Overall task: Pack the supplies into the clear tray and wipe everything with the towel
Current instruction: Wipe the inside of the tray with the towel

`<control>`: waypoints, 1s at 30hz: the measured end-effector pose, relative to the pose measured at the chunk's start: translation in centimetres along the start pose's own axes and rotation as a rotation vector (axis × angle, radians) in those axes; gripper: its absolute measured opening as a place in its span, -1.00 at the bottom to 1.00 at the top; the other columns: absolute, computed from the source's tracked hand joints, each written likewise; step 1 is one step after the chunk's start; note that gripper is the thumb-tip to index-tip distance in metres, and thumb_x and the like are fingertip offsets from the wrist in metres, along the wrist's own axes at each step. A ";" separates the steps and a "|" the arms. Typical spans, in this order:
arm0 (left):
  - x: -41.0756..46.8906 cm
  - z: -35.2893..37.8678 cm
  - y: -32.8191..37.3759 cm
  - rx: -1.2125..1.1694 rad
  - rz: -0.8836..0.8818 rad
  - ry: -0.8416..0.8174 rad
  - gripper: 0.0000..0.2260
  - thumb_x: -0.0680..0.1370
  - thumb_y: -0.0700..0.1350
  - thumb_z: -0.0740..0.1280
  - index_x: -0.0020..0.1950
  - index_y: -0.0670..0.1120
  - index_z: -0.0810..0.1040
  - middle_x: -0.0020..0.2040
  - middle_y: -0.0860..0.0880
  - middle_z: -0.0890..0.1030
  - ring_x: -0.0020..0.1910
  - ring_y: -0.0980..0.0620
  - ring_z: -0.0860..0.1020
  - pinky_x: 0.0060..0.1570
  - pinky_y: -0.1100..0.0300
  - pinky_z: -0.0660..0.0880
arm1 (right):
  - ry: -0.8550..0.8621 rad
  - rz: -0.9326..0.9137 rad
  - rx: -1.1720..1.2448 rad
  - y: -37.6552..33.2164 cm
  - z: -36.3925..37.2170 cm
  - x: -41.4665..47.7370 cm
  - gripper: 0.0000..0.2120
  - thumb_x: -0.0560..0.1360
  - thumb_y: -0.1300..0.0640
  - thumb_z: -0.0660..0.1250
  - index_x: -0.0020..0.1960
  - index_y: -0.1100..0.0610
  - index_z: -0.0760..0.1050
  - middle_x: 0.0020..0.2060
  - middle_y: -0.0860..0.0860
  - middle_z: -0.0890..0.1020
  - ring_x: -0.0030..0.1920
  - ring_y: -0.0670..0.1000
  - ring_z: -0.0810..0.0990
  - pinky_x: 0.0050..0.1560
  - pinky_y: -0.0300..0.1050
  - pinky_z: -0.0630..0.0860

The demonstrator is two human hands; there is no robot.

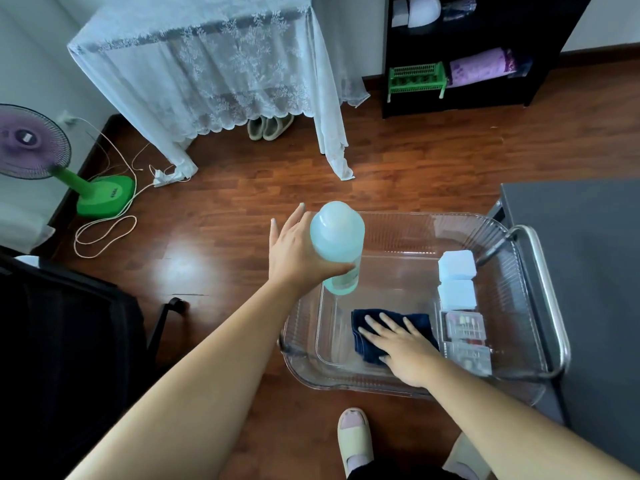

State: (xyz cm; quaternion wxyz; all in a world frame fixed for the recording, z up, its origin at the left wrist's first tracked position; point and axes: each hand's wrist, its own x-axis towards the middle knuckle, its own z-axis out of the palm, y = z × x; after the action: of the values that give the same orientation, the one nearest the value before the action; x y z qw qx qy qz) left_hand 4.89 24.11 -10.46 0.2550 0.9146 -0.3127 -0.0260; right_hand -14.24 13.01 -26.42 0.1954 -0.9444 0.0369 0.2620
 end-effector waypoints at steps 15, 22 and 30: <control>0.9 0.3 0.9 0.033 -0.071 -0.019 -0.22 0.13 0.36 0.49 0.19 -0.01 0.37 0.36 0.00 0.47 0.53 0.08 0.08 0.45 -0.02 -0.24 | -0.053 -0.015 0.029 -0.2 -1.8 -0.8 -0.37 0.59 -0.12 0.11 0.53 -0.17 -0.16 0.52 -0.18 -0.19 0.53 -0.04 -0.24 0.49 0.10 -0.24; -4.4 0.0 2.3 0.061 -0.109 0.122 -0.15 0.19 0.24 0.55 0.35 -0.04 0.29 0.40 0.00 0.37 0.50 -0.04 0.14 0.46 0.05 0.04 | 0.110 0.024 0.047 1.5 -5.5 -2.1 -0.46 0.61 -0.09 0.09 0.53 -0.11 0.01 0.55 -0.10 -0.02 0.55 0.01 -0.09 0.50 0.11 -0.08; -9.8 6.7 2.5 0.225 -0.046 -0.298 -0.42 0.45 0.24 0.31 0.37 0.02 0.26 0.31 0.04 0.40 0.31 -0.02 0.35 0.27 0.04 0.31 | 0.059 0.163 0.032 3.6 -6.6 -2.2 -0.50 0.57 -0.03 0.20 0.48 -0.01 0.23 0.45 -0.02 0.36 0.42 0.06 0.32 0.39 0.00 0.26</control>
State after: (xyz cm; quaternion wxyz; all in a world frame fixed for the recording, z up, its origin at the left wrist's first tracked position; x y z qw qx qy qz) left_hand -5.81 25.11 -16.18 0.1015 0.9302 -0.3270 -0.1318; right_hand -13.57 7.08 -21.36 0.1871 -0.9424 0.1237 0.2483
